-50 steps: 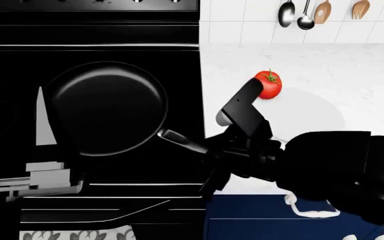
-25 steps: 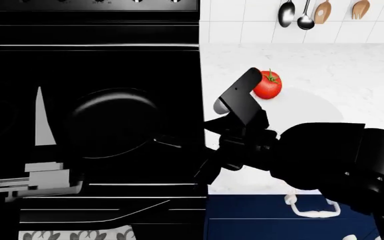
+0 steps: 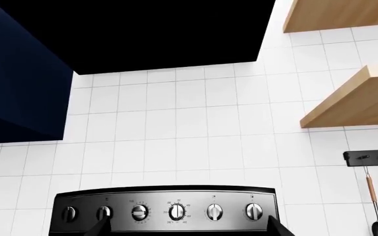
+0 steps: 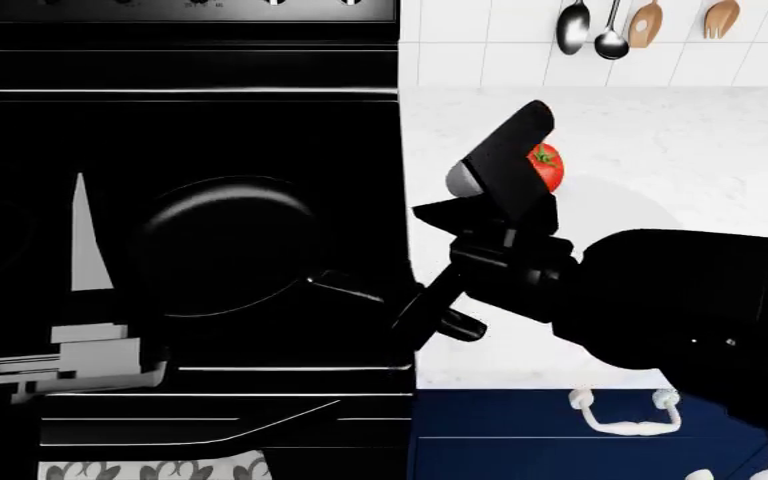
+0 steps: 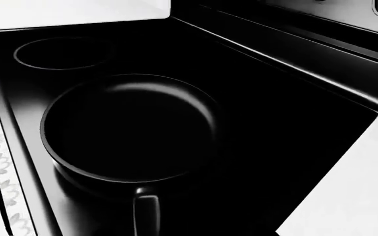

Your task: Pick up the pan and dump the vegetables in it onto the plate. Then return the pan to the stove.

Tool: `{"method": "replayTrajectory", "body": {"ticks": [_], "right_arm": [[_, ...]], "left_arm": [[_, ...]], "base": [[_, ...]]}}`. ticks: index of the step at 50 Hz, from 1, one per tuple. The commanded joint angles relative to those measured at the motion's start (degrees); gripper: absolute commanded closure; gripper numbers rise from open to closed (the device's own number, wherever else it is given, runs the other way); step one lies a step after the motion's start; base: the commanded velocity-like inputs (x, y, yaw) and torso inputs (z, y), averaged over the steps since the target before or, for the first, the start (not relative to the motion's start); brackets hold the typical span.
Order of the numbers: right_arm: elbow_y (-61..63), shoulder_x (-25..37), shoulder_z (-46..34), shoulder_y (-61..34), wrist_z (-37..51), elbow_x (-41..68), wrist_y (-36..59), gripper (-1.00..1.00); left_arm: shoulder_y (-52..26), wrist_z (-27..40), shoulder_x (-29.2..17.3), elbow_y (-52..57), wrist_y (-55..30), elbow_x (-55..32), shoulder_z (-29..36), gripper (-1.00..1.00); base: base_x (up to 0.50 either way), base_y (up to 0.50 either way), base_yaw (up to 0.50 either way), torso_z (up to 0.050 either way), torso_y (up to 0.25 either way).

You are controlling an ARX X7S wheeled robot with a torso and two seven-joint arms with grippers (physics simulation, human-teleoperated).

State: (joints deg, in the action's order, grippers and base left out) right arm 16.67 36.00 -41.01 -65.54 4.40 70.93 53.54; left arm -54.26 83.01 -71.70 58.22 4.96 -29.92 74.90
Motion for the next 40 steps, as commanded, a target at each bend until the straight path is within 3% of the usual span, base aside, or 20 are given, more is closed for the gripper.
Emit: {"method": "replayTrajectory", "body": {"ticks": [1,9,24,33,40], "right_arm": [[3.22,2.05,5.02,-0.15,1.52,4.05,-2.51,-1.00],[9.44,5.07,12.11,4.77,1.83,1.99,-12.48,-1.00],[24.68,10.12,29.76,36.17,-1.62,-14.96,-46.23,-1.00],[27.61,6.48,38.59,52.95,-2.82,-20.10,-61.04,-1.00],[30.80,1.71,43.13,58.80,-1.84,-26.74,-68.60,-1.00]], "left_arm": [[0.15,-0.03,0.09,0.04,-0.15,0.05,-0.07,-1.00],[0.37,-0.10,0.41,-0.10,-0.47,0.23,0.03,-1.00],[0.54,0.29,-0.42,-0.20,-0.05,-0.04,-0.46,-1.00],[0.87,0.19,-0.42,-0.39,0.20,0.22,-0.49,-1.00],[0.88,0.14,-0.21,-0.14,-0.21,0.27,-0.55,-1.00]], "base": [[0.00,0.00,0.00,0.000,0.000],[0.00,0.00,0.00,0.000,0.000],[0.00,0.00,0.00,0.000,0.000],[0.00,0.00,0.00,0.000,0.000],[0.00,0.00,0.00,0.000,0.000]]}}
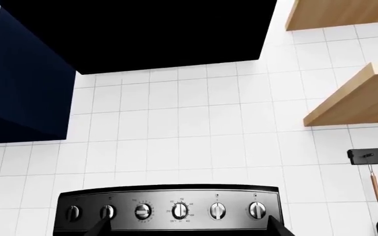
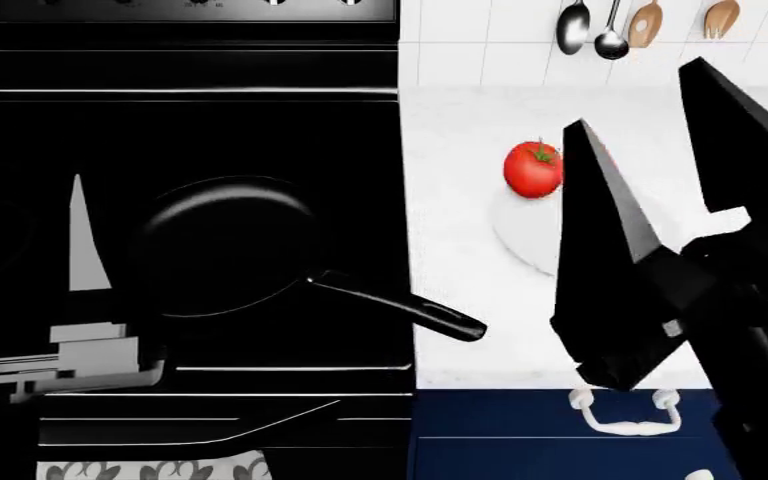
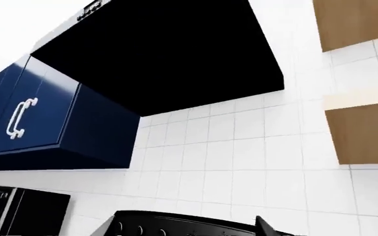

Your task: Pick up the pan and dump the vegetables in it onto the plate. Then return the pan to the stove.

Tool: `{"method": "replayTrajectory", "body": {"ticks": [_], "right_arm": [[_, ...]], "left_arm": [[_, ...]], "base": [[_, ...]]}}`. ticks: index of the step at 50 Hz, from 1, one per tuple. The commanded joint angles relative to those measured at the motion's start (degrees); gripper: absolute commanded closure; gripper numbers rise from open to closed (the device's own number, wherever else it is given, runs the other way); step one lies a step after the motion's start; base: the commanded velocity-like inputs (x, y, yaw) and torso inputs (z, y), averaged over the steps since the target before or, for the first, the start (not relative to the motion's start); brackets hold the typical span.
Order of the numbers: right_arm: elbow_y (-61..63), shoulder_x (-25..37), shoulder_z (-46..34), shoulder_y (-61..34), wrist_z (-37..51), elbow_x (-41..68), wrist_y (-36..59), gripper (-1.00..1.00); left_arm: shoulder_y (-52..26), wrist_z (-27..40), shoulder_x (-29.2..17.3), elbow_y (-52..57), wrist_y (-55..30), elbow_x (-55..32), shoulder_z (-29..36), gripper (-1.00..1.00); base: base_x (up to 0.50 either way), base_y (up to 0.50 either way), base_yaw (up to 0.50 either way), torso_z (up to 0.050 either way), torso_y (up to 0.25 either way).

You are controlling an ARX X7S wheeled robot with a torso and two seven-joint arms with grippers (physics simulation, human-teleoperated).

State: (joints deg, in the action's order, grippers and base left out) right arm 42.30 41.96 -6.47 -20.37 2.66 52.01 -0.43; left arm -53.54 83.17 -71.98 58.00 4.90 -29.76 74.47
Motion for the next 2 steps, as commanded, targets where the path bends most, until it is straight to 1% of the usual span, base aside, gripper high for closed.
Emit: {"method": "replayTrajectory", "body": {"ticks": [1,2], "right_arm": [[5.61,-4.48,8.83,14.47,-0.52,-7.73,-15.47,-1.00],[6.01,-4.69,9.03,15.15,-0.71,-7.75,-16.04,-1.00]], "left_arm": [[0.17,-0.03,0.07,0.15,-0.19,0.15,-0.12,-1.00],[0.17,-0.03,0.08,0.19,-0.21,0.18,-0.13,-1.00]], "base": [[0.00,0.00,0.00,0.000,0.000],[0.00,0.00,0.00,0.000,0.000]]}}
